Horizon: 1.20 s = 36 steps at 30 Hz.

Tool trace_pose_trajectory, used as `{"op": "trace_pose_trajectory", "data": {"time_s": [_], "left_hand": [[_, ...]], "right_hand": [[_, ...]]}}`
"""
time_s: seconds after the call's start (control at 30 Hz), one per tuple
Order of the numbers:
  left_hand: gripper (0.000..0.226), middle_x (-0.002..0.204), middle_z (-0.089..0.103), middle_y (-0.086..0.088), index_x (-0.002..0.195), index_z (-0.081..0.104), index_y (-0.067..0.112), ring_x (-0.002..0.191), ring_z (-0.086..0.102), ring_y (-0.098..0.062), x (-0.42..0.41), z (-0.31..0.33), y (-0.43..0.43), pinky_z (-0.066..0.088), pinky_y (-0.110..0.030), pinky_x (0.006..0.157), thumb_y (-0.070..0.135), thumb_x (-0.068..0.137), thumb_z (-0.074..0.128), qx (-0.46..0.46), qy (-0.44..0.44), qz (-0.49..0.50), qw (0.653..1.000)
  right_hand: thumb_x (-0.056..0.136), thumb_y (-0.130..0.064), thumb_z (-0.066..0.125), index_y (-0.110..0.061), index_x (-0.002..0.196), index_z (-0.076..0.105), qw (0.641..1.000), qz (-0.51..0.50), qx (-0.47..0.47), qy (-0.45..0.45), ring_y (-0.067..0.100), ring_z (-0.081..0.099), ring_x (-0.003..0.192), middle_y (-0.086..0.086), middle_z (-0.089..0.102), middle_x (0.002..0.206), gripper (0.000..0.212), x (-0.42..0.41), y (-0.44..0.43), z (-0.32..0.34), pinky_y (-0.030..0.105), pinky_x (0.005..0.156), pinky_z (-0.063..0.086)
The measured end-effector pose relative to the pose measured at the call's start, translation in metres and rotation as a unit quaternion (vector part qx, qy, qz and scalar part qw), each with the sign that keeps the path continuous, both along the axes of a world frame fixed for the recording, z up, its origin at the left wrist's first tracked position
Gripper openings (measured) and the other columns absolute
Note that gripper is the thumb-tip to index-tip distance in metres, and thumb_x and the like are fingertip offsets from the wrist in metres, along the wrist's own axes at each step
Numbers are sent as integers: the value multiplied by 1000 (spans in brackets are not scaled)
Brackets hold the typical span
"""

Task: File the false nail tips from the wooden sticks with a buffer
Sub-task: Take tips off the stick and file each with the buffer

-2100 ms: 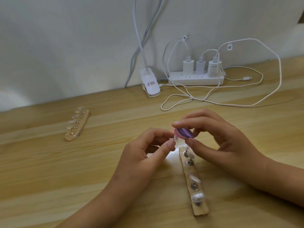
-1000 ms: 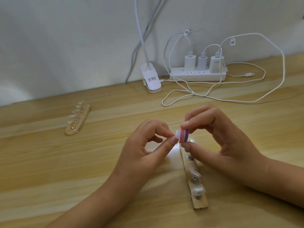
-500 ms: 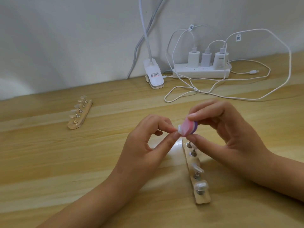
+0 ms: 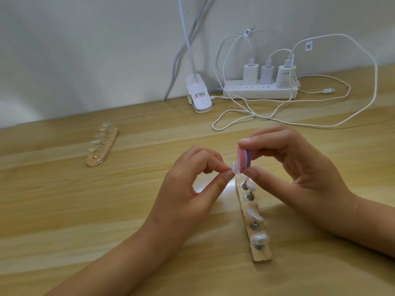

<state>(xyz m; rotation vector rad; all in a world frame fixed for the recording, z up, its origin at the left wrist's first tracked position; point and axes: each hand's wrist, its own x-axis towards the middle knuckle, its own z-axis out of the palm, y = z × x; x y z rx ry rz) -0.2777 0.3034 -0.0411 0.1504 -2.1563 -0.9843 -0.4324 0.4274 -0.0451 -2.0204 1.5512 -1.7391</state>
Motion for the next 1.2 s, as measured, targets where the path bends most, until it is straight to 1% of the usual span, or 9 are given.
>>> {"op": "trace_pose_trajectory", "data": {"time_s": [0.17, 0.3, 0.37, 0.43, 0.57, 0.67, 0.83, 0.93, 1.2], "left_hand": [[6, 90, 60, 2, 84, 62, 16, 90, 60, -22, 0, 0, -1, 49, -36, 80, 20, 87, 65, 8, 10, -10, 1000], [7, 90, 61, 1, 83, 61, 16, 91, 61, -23, 1, 0, -1, 50, -37, 82, 21, 86, 65, 29, 12, -28, 999], [9, 92, 63, -4, 81, 62, 16, 91, 62, -21, 2, 1, -1, 51, -36, 84, 24, 85, 65, 88, 0, -59, 994], [8, 95, 66, -8, 80, 65, 19, 89, 64, -16, 2, 4, -1, 50, -29, 82, 26, 82, 68, 186, -29, -102, 977], [6, 80, 71, 4, 75, 69, 25, 76, 64, -3, 1, 8, -6, 46, -12, 71, 22, 79, 72, 298, -77, -140, 941], [5, 76, 70, 5, 71, 70, 28, 74, 61, -5, 0, 7, -10, 45, -20, 74, 32, 74, 70, 337, -91, -137, 927], [7, 74, 70, 8, 71, 72, 29, 76, 63, -8, -1, 6, -10, 46, -26, 79, 35, 72, 69, 347, -111, -141, 921], [7, 76, 71, 6, 73, 72, 30, 79, 65, -7, -2, 7, -9, 49, -17, 74, 35, 74, 68, 338, -117, -149, 922], [8, 80, 74, 1, 74, 72, 29, 81, 65, -6, -3, 7, -9, 48, -12, 70, 24, 79, 72, 344, -104, -139, 923]], "right_hand": [[91, -11, 62, -17, 125, 55, 1000, 16, 6, -16, 30, 64, 105, 9, 57, 115, 34, 2, -1, 0, 38, 93, 53], [92, -9, 62, -17, 126, 58, 999, -12, 21, 40, 25, 61, 107, 5, 57, 114, 35, -1, 0, 2, 34, 94, 51], [93, -11, 62, -19, 126, 59, 995, -40, -9, 94, 21, 59, 106, 3, 56, 112, 34, -1, 1, 3, 29, 95, 46], [92, -12, 62, -18, 133, 51, 996, -36, -32, 74, 23, 59, 104, 0, 54, 112, 43, 1, 1, 3, 34, 93, 47], [90, -8, 61, -15, 121, 56, 997, -50, -25, 53, 31, 60, 101, -4, 53, 112, 32, -7, -1, 3, 44, 87, 50], [89, -7, 60, -12, 118, 60, 993, -71, -14, 95, 25, 58, 103, 3, 54, 109, 29, -8, 0, 4, 36, 92, 45], [86, 4, 63, -11, 113, 66, 990, -77, 14, 115, 17, 58, 103, 6, 53, 107, 31, -4, -2, 4, 27, 95, 43], [87, 2, 62, -12, 114, 66, 991, -70, 15, 117, 21, 58, 106, 7, 54, 108, 30, -3, 0, 5, 32, 94, 45], [87, -1, 64, -15, 114, 67, 987, -84, 11, 134, 23, 59, 103, 4, 54, 107, 31, -3, 1, 5, 41, 90, 47]]}}
